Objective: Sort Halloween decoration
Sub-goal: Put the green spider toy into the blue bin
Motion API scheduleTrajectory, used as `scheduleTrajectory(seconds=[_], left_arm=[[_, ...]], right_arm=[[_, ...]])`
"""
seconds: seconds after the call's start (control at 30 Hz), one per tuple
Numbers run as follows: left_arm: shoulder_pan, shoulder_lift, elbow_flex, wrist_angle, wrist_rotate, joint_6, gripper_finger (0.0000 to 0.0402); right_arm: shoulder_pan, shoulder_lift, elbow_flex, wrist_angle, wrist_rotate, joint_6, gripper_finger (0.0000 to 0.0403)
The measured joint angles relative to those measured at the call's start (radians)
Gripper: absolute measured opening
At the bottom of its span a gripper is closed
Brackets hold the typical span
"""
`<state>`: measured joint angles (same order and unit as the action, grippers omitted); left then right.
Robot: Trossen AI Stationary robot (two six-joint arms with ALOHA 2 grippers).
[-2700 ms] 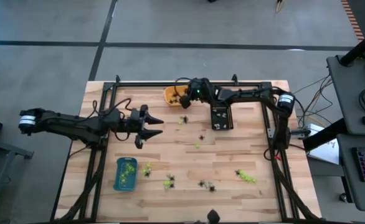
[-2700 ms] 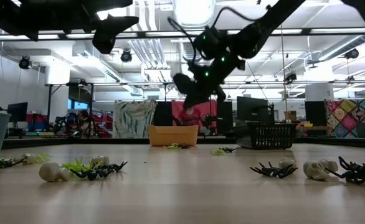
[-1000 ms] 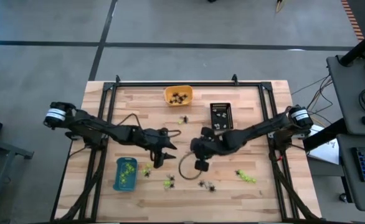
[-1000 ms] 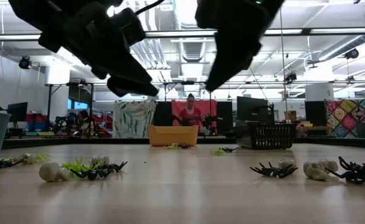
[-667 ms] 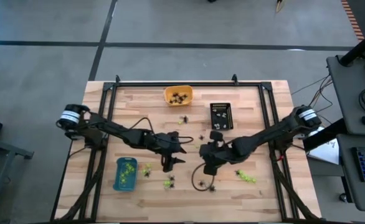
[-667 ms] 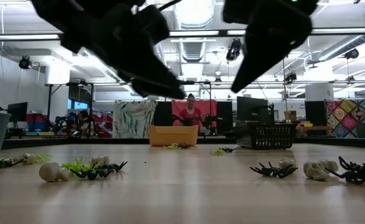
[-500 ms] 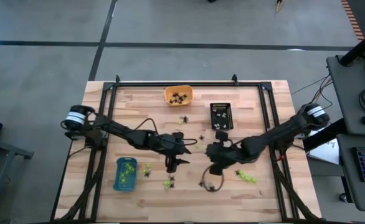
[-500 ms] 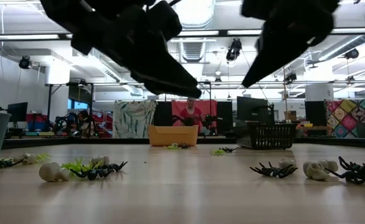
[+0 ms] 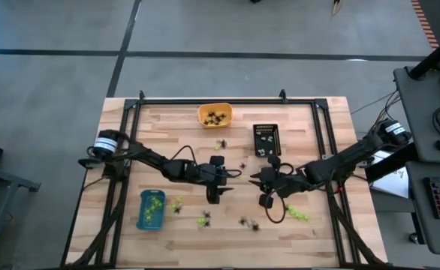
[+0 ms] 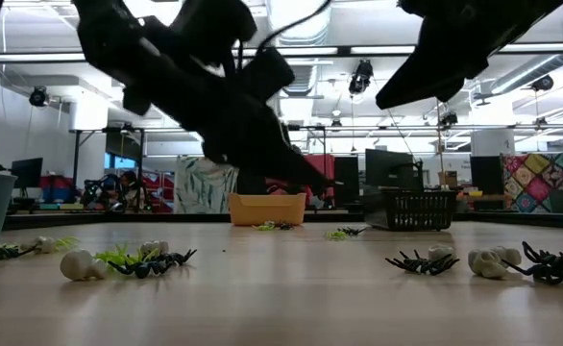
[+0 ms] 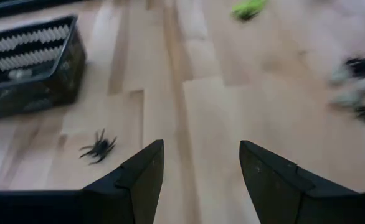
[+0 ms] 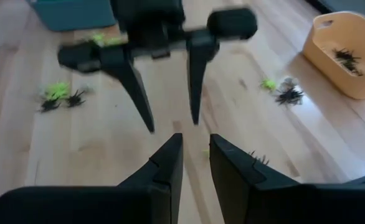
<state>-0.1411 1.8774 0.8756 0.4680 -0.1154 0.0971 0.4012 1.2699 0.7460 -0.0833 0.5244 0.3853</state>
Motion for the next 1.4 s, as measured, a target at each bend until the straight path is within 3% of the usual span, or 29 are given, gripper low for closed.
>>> scheduleTrajectory(seconds=[0.13, 0.37, 1.03, 1.17, 1.4], left_arm=[[0.019, 0.070, 0.012, 0.091, 0.000, -0.003, 0.0192], [0.046, 0.157, 0.067, 0.099, 0.000, 0.002, 0.0192], [0.095, 0.208, 0.063, 0.113, -0.006, 0.029, 0.0188], [0.095, 0.210, 0.064, 0.112, -0.003, 0.029, 0.0161], [0.094, 0.211, 0.064, 0.107, 0.002, 0.029, 0.0079]], right_arm=[[0.000, 0.024, -0.001, 0.023, 0.003, 0.001, 0.0069], [0.000, 0.080, -0.001, 0.099, 0.000, 0.001, 0.0072], [0.000, 0.113, 0.000, 0.149, 0.001, -0.008, 0.0066], [0.000, 0.113, 0.000, 0.149, 0.001, -0.019, 0.0067], [0.000, 0.113, 0.000, 0.149, 0.001, -0.020, 0.0068]])
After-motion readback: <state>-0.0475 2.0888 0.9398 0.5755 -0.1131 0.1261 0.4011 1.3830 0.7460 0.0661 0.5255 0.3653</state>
